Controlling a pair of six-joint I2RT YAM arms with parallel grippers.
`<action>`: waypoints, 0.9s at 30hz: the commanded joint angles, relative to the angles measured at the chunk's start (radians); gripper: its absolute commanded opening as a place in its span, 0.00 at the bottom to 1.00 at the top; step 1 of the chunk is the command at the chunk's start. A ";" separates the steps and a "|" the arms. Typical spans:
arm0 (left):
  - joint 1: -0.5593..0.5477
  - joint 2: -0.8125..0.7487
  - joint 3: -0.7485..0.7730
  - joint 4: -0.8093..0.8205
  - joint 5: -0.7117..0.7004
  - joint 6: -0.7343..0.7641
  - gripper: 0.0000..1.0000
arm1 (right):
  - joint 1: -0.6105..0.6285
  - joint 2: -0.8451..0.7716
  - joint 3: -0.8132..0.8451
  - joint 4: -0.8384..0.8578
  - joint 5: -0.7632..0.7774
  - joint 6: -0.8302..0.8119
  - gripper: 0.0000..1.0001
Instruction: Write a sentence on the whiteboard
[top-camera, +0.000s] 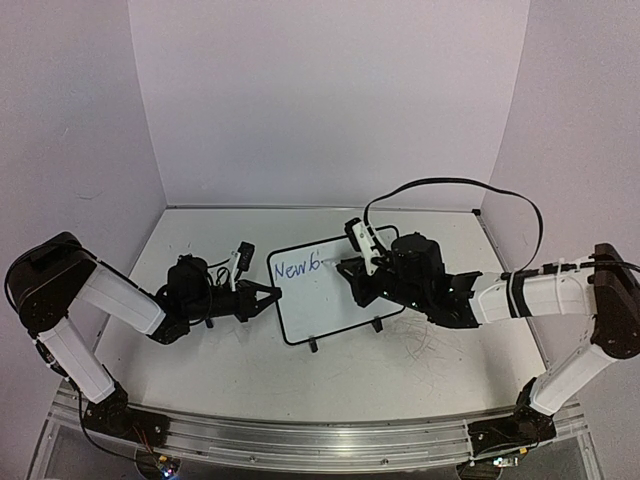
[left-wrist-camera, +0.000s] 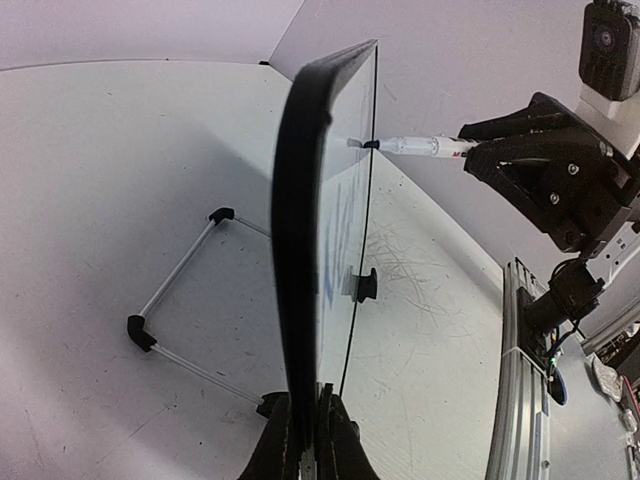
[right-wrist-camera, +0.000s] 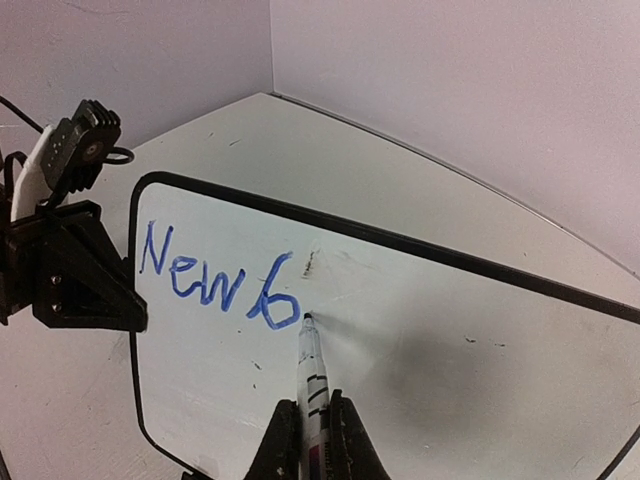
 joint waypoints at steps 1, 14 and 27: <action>-0.006 0.001 0.011 -0.111 -0.046 0.042 0.00 | -0.003 0.018 0.033 0.040 0.030 0.031 0.00; -0.006 -0.007 0.007 -0.118 -0.052 0.045 0.00 | -0.014 -0.001 0.015 0.024 0.086 0.051 0.00; -0.006 -0.001 0.011 -0.122 -0.049 0.044 0.00 | -0.021 -0.016 0.008 0.027 0.127 0.060 0.00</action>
